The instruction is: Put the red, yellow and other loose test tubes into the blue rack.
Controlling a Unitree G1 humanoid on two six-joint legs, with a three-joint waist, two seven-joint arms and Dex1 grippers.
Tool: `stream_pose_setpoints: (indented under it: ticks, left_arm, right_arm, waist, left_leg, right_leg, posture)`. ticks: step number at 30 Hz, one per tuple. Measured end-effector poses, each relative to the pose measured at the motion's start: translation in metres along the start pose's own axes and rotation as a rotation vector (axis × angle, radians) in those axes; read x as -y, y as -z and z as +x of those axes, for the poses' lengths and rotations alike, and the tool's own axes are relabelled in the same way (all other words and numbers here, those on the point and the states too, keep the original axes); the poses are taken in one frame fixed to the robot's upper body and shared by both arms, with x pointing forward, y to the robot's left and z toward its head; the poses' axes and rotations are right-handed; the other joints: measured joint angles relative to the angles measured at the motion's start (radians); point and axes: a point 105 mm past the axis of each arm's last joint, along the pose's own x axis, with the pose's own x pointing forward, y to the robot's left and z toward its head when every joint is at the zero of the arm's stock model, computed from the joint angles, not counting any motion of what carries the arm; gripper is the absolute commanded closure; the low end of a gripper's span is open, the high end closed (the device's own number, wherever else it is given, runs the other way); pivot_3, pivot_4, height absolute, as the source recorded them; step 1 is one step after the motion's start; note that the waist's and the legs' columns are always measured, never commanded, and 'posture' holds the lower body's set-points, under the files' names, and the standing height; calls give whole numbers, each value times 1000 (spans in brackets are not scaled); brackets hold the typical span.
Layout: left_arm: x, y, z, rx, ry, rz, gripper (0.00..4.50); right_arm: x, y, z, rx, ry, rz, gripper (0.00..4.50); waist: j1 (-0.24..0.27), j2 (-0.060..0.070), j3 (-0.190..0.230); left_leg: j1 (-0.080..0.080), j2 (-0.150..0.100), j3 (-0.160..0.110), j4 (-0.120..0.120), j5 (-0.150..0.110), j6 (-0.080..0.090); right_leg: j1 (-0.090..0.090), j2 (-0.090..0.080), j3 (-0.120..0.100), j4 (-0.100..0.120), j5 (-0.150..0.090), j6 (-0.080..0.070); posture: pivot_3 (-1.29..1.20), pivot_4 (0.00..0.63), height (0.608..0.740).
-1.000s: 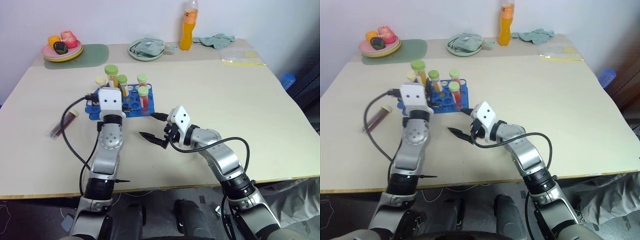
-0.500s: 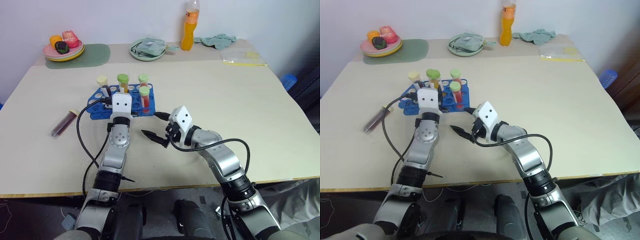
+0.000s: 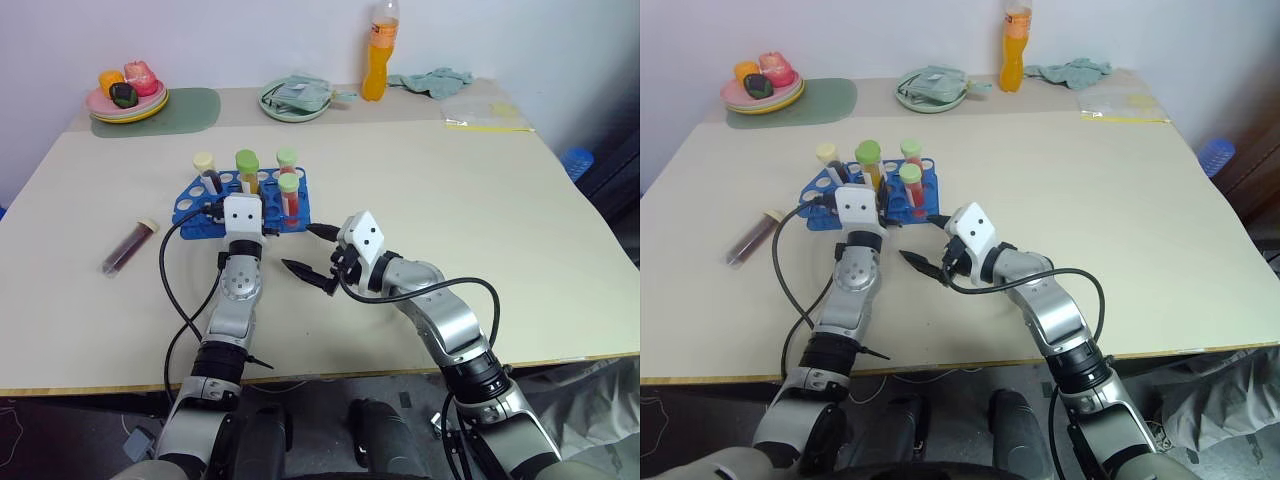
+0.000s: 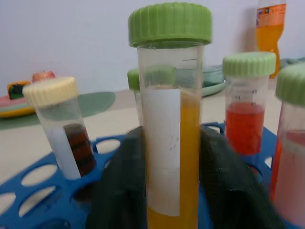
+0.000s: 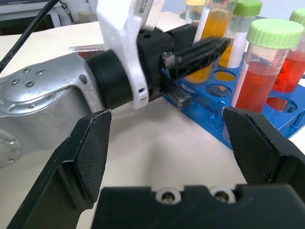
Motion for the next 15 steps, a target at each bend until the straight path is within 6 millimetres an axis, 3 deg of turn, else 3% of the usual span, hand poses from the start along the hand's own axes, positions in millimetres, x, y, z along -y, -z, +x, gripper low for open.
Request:
stream_pose_setpoints:
  ticks: [2, 3, 9, 13, 15]
  left_arm:
    - [-1, 0, -3, 8, 1, -20, 248]
    - [-3, 0, -5, 16, -3, -30, 55]
    - [-30, -41, -14, 155, -38, -156, 55]
    - [-67, -98, -19, 261, -29, -184, 55]
    - [-86, -115, -22, 236, -5, -170, 55]
  right_arm:
    - [0, 0, 0, 2, -1, 1, 380]
    - [-1, 0, 1, 3, -1, 2, 380]
    - [-2, -3, 1, 13, -5, 0, 380]
    - [-4, -6, 1, 25, -17, -1, 380]
    - [-5, -7, 1, 28, -20, 0, 380]
  waist:
    - [0, 0, 0]
    - [-1, 0, 0]
    - [-3, 0, 0]
    - [-4, 0, 0]
    - [-5, 1, 0]
  left_leg:
    - [0, 0, 0, 0, 0, 0]
    - [0, 0, 0, 0, 0, 0]
    - [0, 1, 0, 0, 0, 0]
    - [0, 1, -1, 0, 0, 0]
    - [0, 1, -1, 0, 0, 0]
  right_leg:
    - [0, 0, 0, 0, 0, 0]
    - [0, 0, 0, 0, 0, 0]
    - [0, 0, 0, 0, 0, 0]
    - [0, 1, 0, 1, 0, 0]
    - [0, 1, 0, 1, 0, 0]
  posture:
    - [0, 150, 740]
    - [0, 150, 740]
    - [0, 150, 740]
    - [0, 150, 740]
    - [0, 150, 740]
